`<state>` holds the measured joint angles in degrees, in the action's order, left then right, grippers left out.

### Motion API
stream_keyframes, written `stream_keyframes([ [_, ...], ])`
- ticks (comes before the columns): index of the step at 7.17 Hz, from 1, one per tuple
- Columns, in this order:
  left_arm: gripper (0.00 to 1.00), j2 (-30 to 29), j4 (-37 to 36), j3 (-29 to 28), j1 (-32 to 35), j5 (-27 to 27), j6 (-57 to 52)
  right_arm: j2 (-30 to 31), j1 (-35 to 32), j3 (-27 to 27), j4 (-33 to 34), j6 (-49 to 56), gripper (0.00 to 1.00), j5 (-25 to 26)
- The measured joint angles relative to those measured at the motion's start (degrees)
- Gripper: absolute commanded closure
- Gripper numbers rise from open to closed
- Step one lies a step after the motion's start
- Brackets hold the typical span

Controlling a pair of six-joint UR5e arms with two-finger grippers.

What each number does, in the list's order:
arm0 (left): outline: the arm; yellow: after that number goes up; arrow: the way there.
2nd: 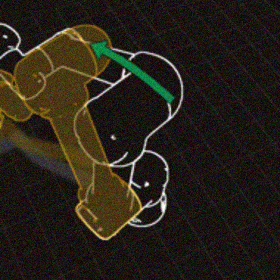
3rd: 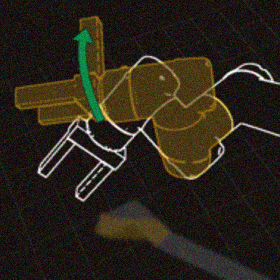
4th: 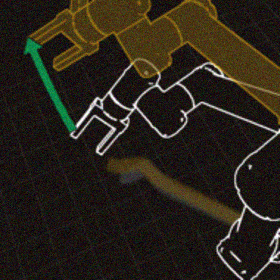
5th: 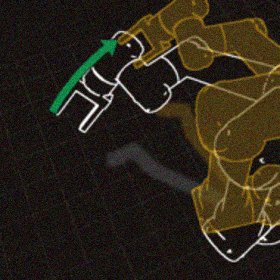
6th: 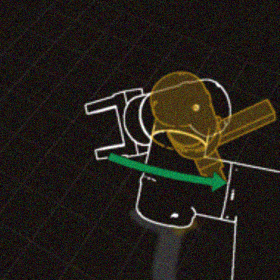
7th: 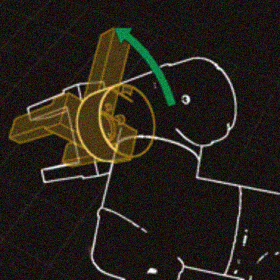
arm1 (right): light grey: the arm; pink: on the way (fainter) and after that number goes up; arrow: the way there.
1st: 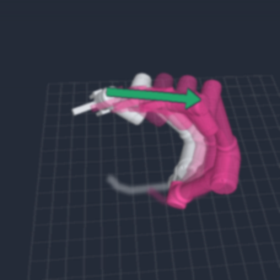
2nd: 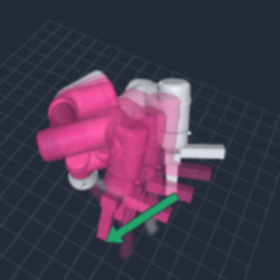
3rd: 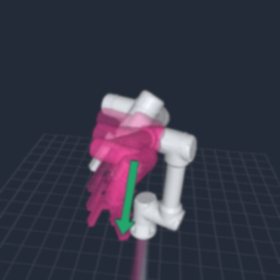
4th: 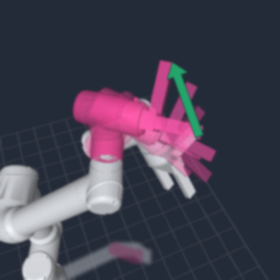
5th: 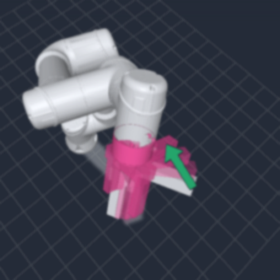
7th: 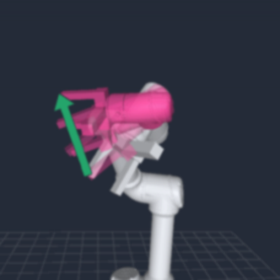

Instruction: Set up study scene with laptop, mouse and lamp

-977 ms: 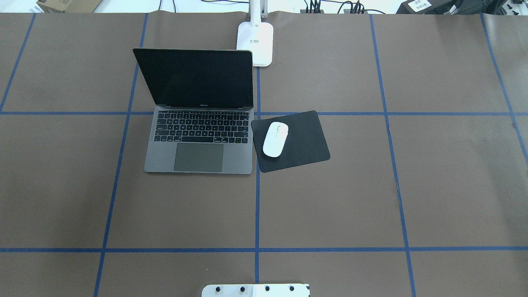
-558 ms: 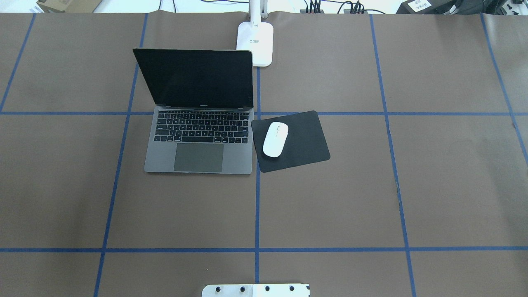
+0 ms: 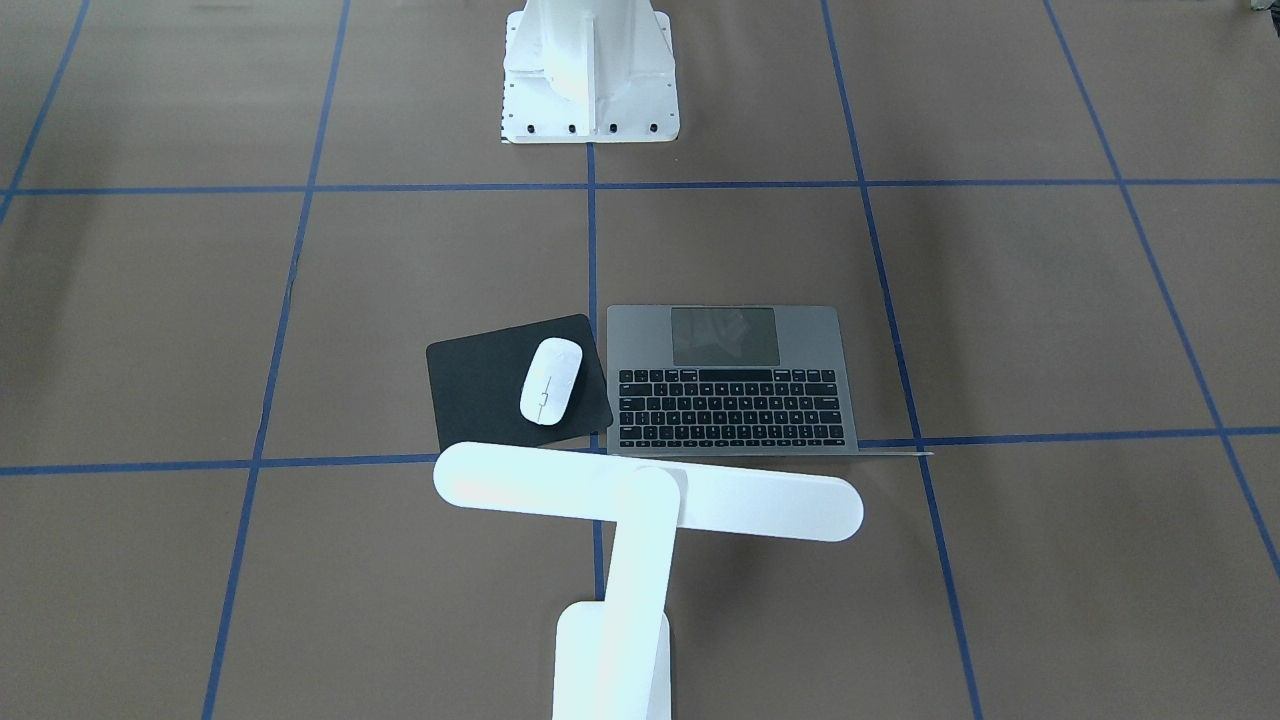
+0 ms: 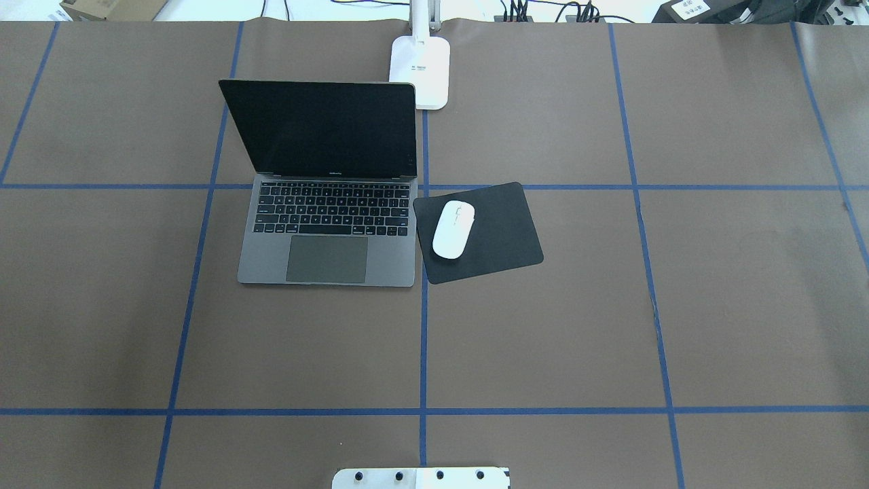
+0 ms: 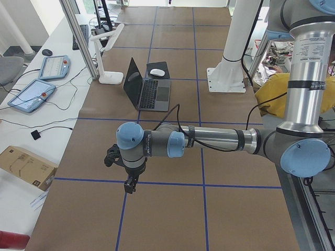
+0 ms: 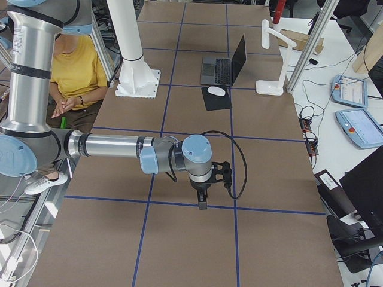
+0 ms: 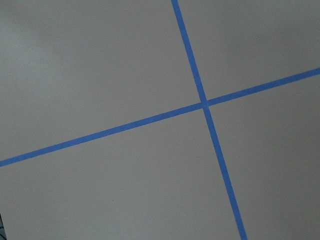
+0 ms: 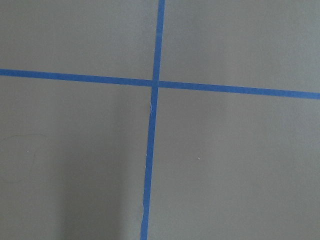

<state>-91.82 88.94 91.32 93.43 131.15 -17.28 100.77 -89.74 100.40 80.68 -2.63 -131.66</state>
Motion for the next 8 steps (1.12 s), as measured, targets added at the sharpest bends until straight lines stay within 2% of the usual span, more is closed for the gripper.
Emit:
stream_keyframes([
  [8,0.0,1.5,0.1,1.1,0.1,0.0,0.2,-0.5,2.7,0.4,0.2,0.1,0.0,0.0],
])
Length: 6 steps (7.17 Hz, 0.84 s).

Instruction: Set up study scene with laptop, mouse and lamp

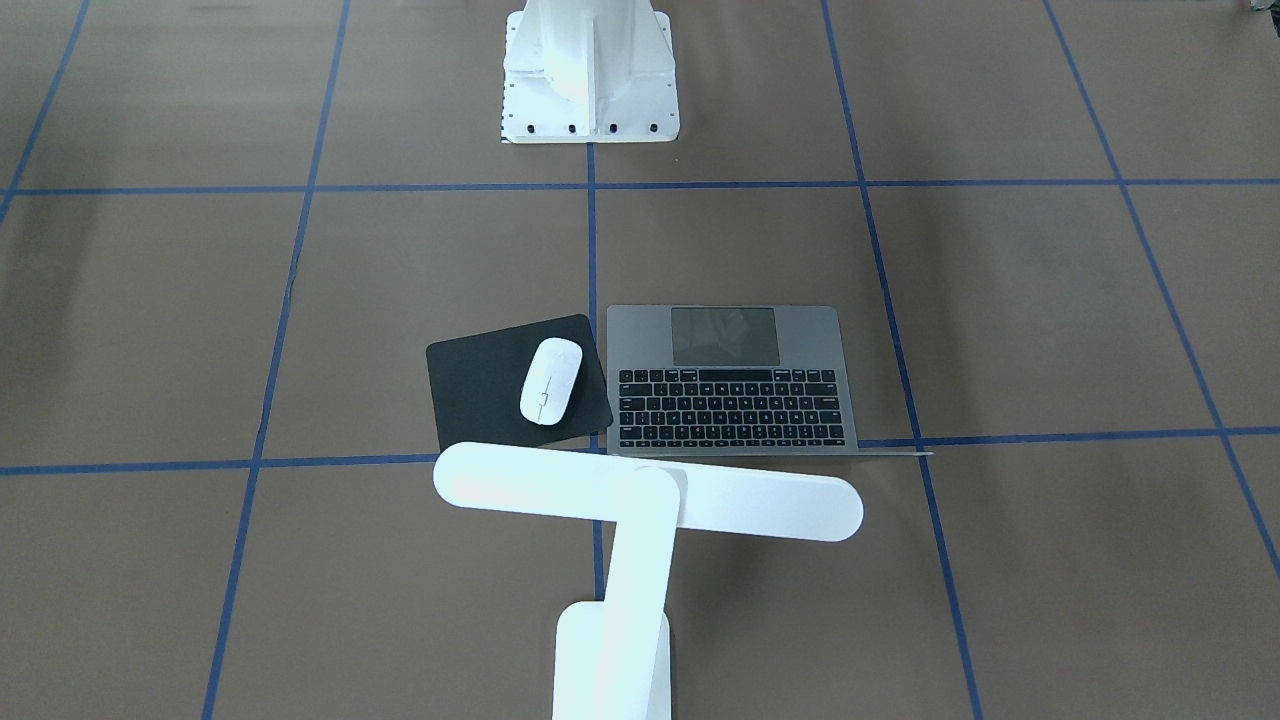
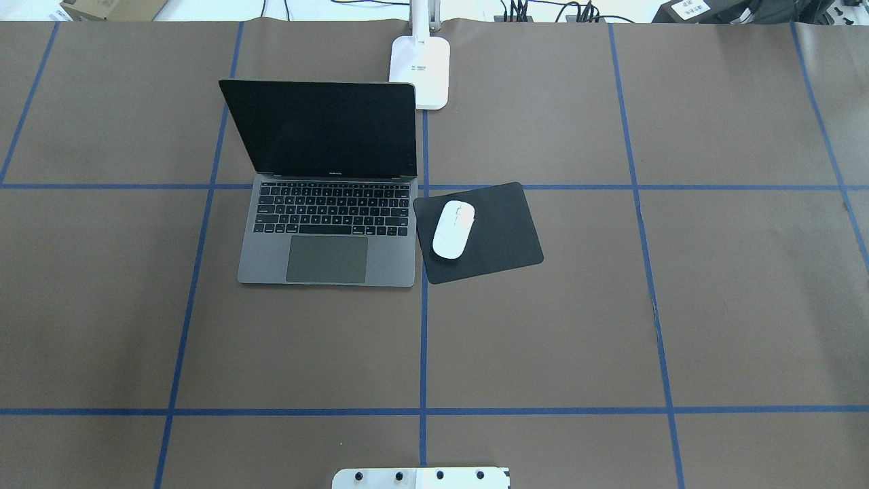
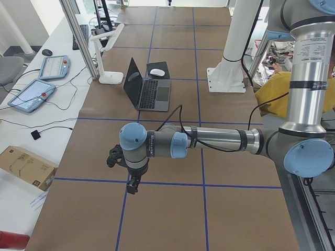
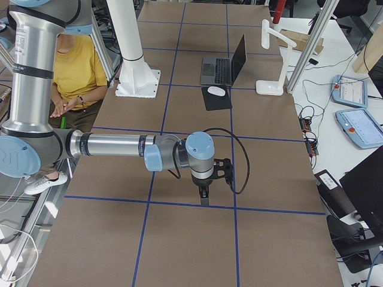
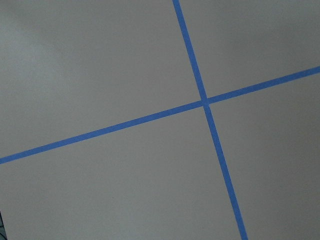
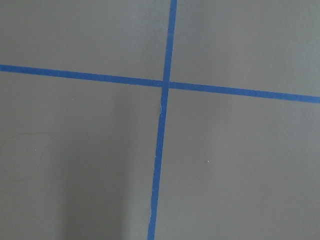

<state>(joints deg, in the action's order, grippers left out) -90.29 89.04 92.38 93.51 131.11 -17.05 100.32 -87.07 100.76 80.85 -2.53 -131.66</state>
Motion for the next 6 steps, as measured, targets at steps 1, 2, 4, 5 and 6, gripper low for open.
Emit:
stream_keyframes([
  [1,0.0,0.3,0.0,0.2,0.0,0.0,0.0,0.0,0.4,0.1,0.0,0.0,0.0,0.0],
  [2,0.0,0.4,0.0,0.3,0.0,0.0,0.0,-0.1,0.8,0.3,0.0,0.0,0.0,0.0],
  [4,0.0,0.4,0.0,0.3,-0.1,0.0,0.0,-0.4,1.2,0.4,0.1,0.0,0.0,0.0],
  [5,0.0,0.4,0.0,0.3,-0.1,0.0,0.0,-0.5,1.3,0.4,0.0,0.0,0.0,0.0],
  [6,0.0,0.4,0.0,0.3,-0.1,0.0,0.0,-0.6,1.3,0.3,-0.1,0.0,0.0,0.0],
])
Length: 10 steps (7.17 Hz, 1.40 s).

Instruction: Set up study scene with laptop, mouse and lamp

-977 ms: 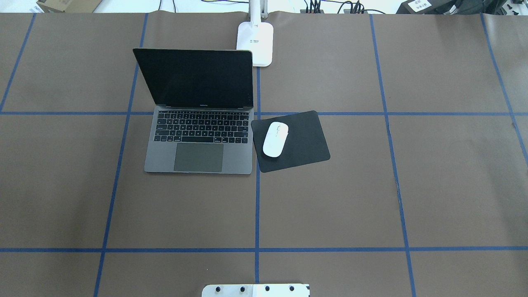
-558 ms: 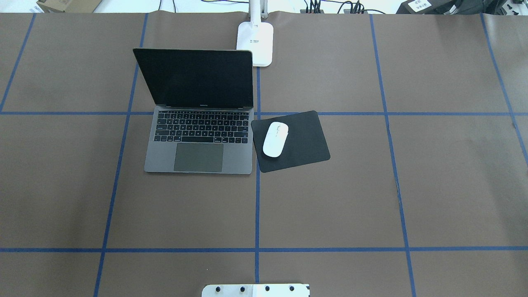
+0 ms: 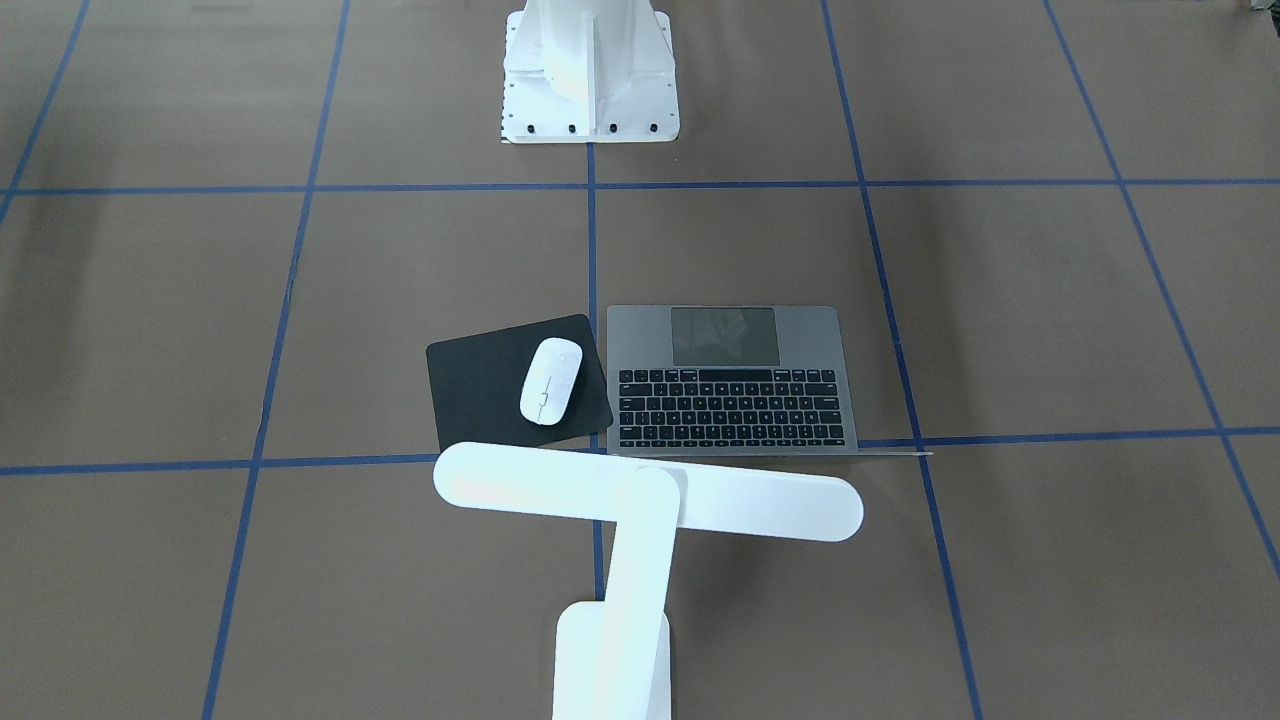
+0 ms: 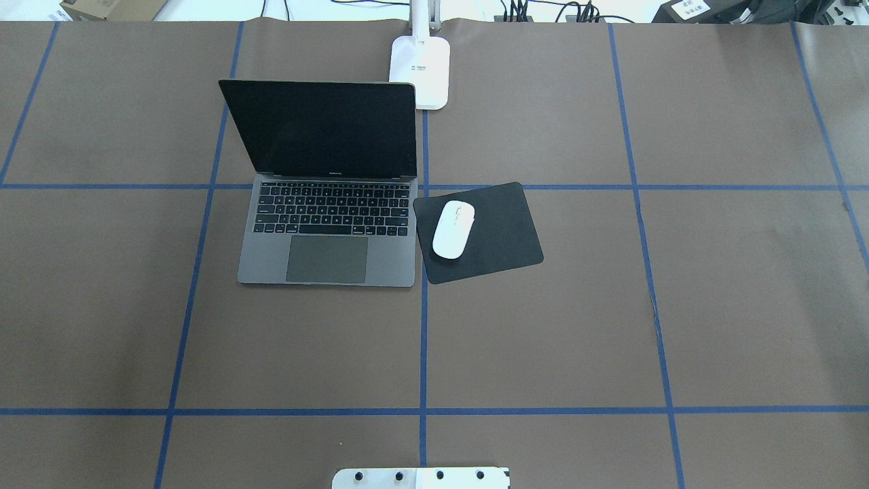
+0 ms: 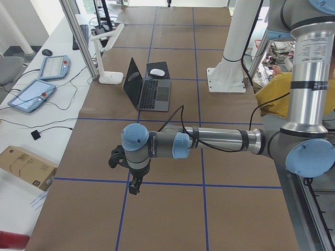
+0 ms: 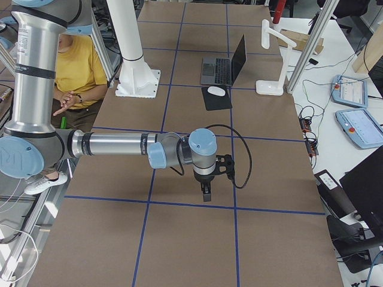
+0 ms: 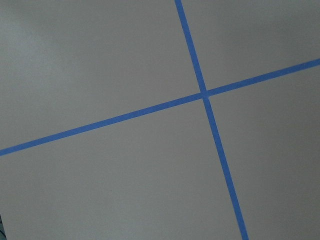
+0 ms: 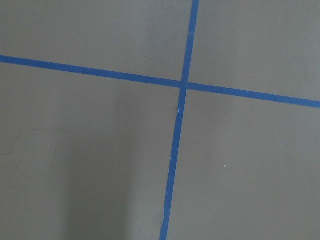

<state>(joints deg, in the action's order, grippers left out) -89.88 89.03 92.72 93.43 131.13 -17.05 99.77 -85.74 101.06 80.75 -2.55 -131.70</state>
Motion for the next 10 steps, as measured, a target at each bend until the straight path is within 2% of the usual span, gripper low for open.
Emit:
stream_keyframes([
  [10,0.0,0.0,0.0,0.7,0.0,0.0,0.0,-1.2,1.1,-0.2,0.1,-0.1,0.0,0.0],
])
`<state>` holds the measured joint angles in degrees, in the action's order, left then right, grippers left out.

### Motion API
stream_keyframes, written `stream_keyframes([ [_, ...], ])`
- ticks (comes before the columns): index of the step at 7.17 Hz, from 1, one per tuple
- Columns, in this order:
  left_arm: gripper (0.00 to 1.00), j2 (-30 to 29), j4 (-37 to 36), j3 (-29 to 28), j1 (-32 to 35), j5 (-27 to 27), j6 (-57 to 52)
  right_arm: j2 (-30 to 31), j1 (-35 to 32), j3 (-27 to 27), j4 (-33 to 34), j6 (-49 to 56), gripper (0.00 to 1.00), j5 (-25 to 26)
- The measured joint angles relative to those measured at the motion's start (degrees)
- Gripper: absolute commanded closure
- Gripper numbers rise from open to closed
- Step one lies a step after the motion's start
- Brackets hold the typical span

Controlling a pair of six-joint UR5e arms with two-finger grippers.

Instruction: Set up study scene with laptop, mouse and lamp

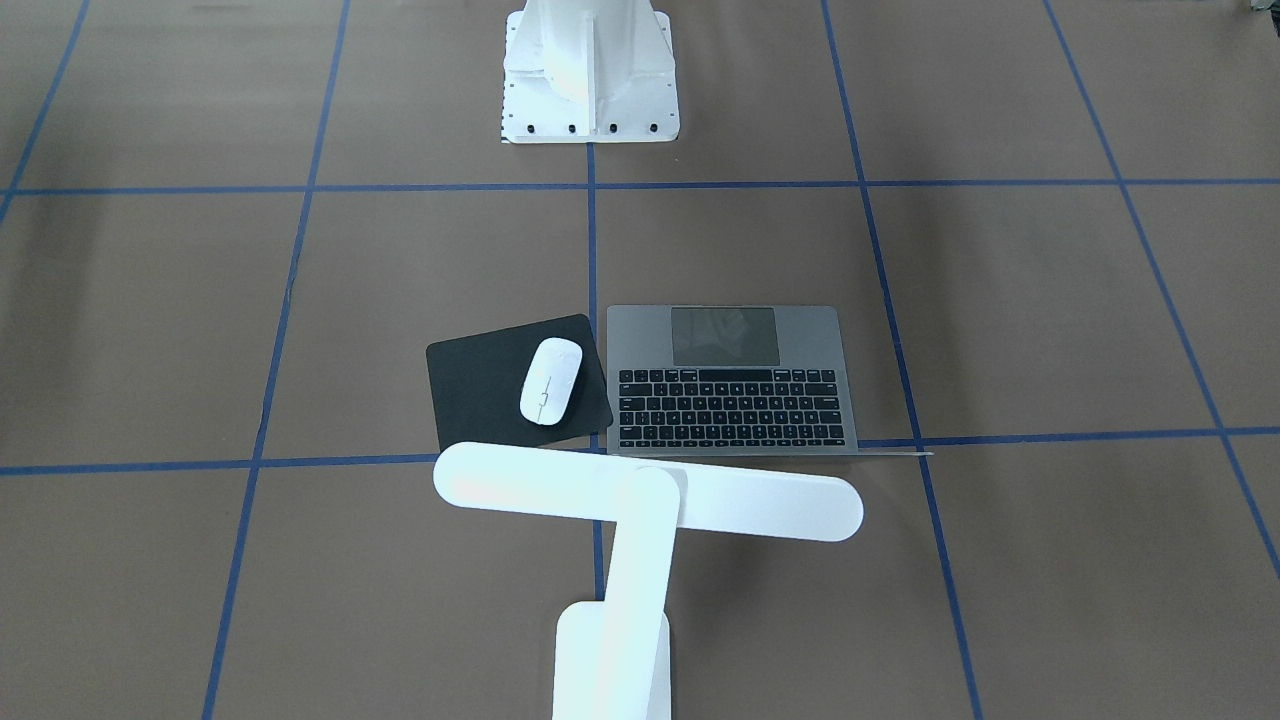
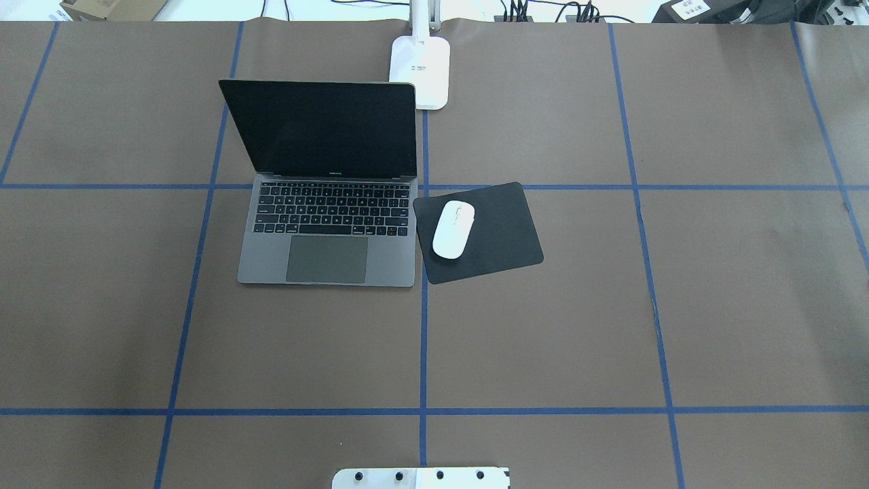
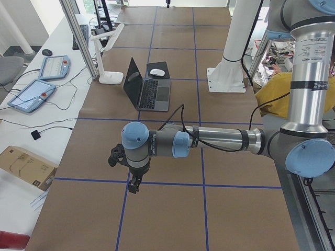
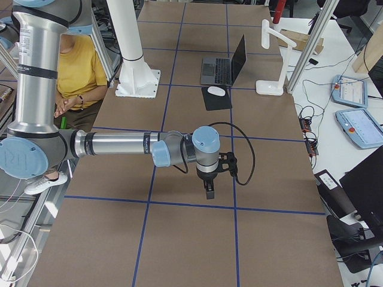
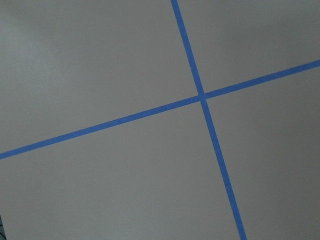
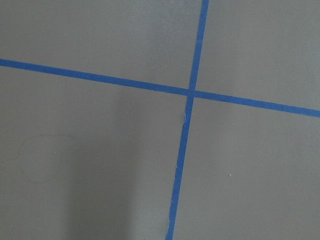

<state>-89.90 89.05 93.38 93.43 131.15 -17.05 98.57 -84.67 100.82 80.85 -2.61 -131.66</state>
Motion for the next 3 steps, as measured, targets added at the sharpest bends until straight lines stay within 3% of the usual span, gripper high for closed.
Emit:
stream_keyframes([
  [3,0.0,0.0,0.0,0.3,0.0,0.0,-0.1,0.0,0.9,-0.1,0.0,0.0,0.0,0.0],
])
